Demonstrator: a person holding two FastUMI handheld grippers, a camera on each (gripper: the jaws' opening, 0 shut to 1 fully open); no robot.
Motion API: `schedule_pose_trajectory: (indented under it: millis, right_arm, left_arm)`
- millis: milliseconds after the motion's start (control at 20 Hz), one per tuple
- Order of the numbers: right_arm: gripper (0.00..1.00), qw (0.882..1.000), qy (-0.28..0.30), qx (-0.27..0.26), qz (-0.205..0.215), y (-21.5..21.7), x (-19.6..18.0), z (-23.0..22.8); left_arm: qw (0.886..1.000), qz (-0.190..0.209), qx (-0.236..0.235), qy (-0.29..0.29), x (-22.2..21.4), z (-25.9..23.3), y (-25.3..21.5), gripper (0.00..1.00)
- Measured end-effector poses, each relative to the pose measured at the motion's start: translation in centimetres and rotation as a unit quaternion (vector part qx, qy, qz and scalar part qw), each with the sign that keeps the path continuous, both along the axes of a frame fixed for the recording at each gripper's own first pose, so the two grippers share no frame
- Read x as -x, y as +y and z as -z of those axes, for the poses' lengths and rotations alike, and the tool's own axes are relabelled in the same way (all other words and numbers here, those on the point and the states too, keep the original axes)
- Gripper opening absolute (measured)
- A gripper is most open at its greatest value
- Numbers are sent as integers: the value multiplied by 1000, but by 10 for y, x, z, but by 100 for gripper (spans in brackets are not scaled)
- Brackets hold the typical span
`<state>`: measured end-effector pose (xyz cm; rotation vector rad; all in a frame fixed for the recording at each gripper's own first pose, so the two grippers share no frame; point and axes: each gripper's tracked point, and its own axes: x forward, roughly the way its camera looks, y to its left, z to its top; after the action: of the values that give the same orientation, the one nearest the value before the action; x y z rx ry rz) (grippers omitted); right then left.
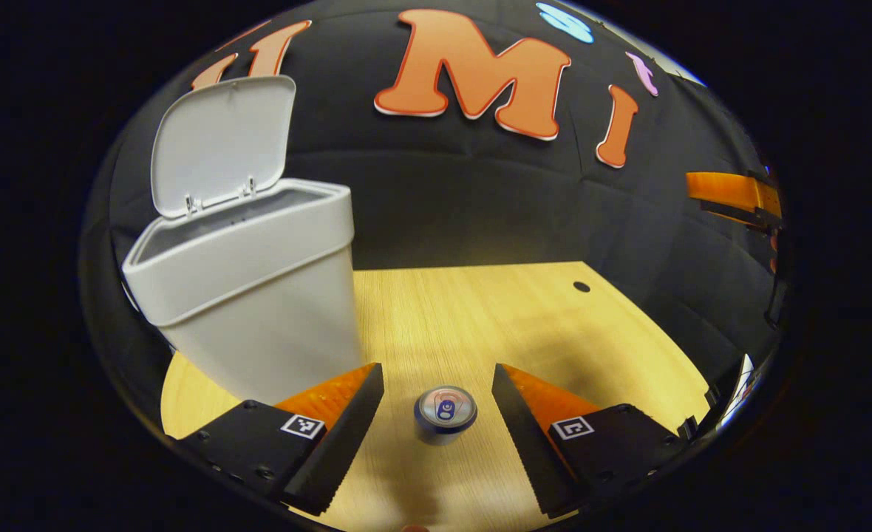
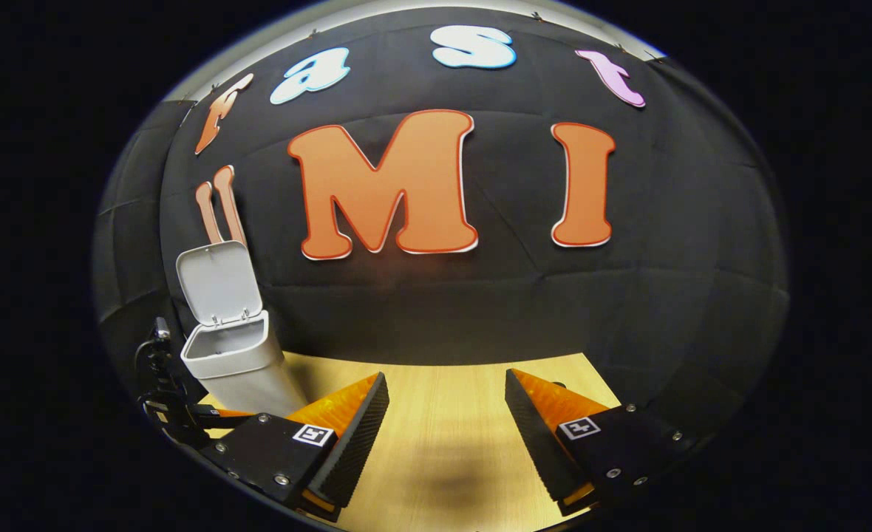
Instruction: Press the lid of the desktop garbage bin to open it, pick up the crumpled paper on the desktop and throw it into the bin, then pick up the pop can on the desktop and drop it into the bin, and finally close the garbage bin lid.
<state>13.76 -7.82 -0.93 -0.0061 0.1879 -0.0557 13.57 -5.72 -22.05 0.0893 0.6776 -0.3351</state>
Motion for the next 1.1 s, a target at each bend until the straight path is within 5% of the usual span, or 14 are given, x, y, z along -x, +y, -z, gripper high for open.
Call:
schedule_pose_trajectory:
  millis: [1100]
  right_arm:
    - [95, 998, 52, -29, 22, -45, -9, 51]
  left_arm:
    - [992, -15, -59, 111, -6, 100, 6, 96]
